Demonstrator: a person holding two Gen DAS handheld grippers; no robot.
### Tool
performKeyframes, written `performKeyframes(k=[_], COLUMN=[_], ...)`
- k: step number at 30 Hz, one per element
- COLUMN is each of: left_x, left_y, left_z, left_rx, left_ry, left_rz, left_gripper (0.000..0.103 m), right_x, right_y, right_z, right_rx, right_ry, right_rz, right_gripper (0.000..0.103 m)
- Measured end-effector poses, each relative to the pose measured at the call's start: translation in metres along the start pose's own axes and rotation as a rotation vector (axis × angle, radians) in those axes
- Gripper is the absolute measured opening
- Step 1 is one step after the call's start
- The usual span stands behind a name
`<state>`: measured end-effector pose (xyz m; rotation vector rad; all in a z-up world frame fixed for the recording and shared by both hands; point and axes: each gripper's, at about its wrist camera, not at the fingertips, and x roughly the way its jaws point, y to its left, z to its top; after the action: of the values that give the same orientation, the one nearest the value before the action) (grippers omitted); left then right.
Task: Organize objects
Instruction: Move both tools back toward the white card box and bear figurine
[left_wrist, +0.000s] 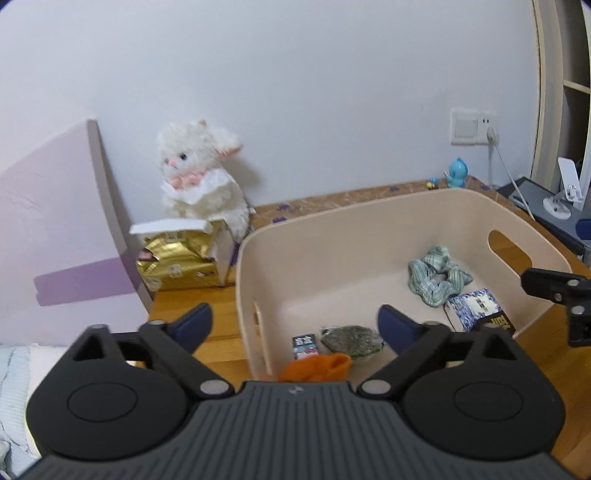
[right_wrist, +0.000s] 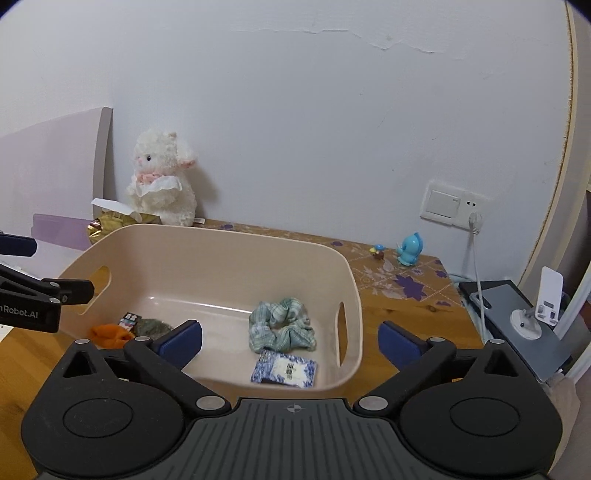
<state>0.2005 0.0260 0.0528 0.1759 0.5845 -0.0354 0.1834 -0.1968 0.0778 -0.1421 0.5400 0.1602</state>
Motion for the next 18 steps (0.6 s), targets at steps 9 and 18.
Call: performKeyframes(k=[9, 18], left_x=[-0.032, -0.032], left_y=[0.007, 0.014], left_z=[-0.017, -0.057], left_rx=[-0.012, -0.033], left_ry=[0.005, 0.077], left_rz=[-0.005, -0.001], left_gripper=[0.1, 0.1], right_x=[-0.026, -0.026], right_y=[0.009, 0.022], right_z=[-0.02, -0.055], right_rx=[-0.028, -0.069], right_ry=[0.022, 0.124], right_rz=[0.014, 0.037], right_gripper=[0.103, 0.103])
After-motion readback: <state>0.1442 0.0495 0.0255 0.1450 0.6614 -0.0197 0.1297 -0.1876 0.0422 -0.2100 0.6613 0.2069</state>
